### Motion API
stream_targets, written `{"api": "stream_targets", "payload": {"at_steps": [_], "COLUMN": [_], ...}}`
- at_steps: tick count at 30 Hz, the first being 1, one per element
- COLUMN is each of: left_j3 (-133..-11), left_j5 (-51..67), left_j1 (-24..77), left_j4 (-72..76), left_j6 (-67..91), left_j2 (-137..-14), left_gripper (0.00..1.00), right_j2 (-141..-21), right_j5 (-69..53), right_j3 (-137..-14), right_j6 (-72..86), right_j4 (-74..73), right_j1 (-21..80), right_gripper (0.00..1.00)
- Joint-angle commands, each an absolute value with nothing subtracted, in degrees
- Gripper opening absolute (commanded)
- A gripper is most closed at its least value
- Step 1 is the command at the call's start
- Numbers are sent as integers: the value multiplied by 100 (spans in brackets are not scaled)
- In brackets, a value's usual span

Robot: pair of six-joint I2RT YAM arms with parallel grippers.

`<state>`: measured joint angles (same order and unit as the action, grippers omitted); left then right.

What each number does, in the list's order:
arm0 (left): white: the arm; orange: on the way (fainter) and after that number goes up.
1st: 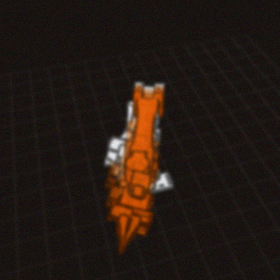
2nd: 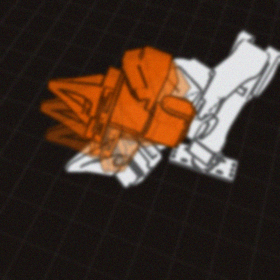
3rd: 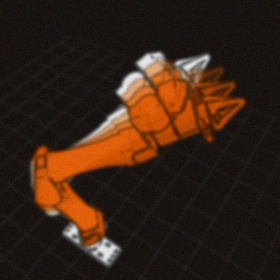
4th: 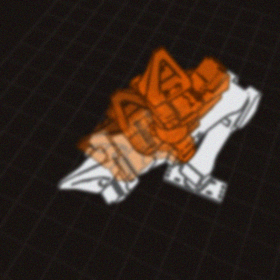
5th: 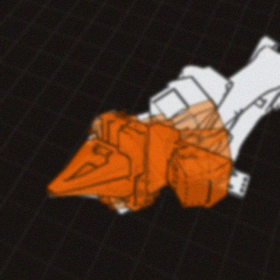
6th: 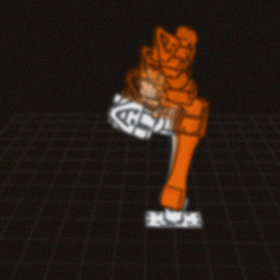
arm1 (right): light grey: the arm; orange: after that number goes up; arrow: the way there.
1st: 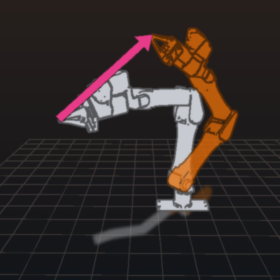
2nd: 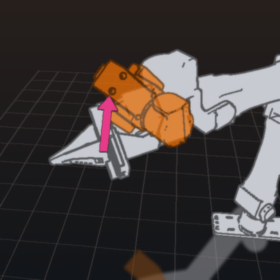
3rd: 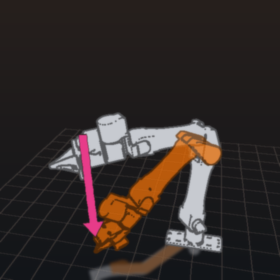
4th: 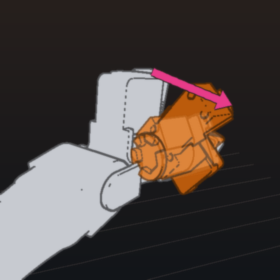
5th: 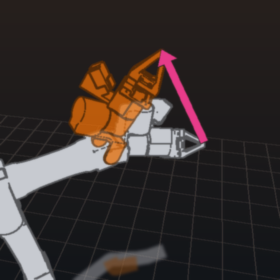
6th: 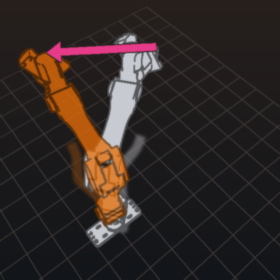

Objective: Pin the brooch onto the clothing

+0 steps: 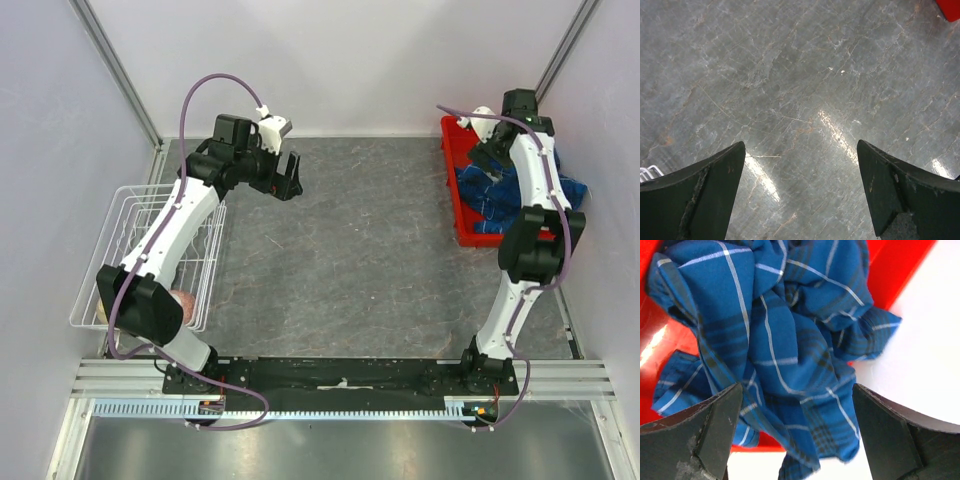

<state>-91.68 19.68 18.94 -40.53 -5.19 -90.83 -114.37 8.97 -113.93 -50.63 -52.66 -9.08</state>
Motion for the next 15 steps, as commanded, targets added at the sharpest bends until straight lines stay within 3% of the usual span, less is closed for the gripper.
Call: {"api": "stream_targets", "payload": {"at_steps": [1, 13, 15], "left_j3": [-9053, -9000, -9009], "left_j5": [2171, 1872, 1890], "left_j1": [1881, 1881, 1881], "left_j4": [-3972, -4280, -4289], "left_j6": [-624, -835, -809], "left_j2": [-9000, -9132, -9167], "left_gripper": [99, 99, 99], "right_j2": [-12093, -13579, -13579], "right_j5": [1090, 1152, 1011], "right_j3": [-11952, -11365, -11277], "right_j6": [-5634, -5327, -5239], "right_j4": [-5397, -4588, -4553], "right_j1": [-932, -940, -975], "right_gripper": [98, 98, 93]}}
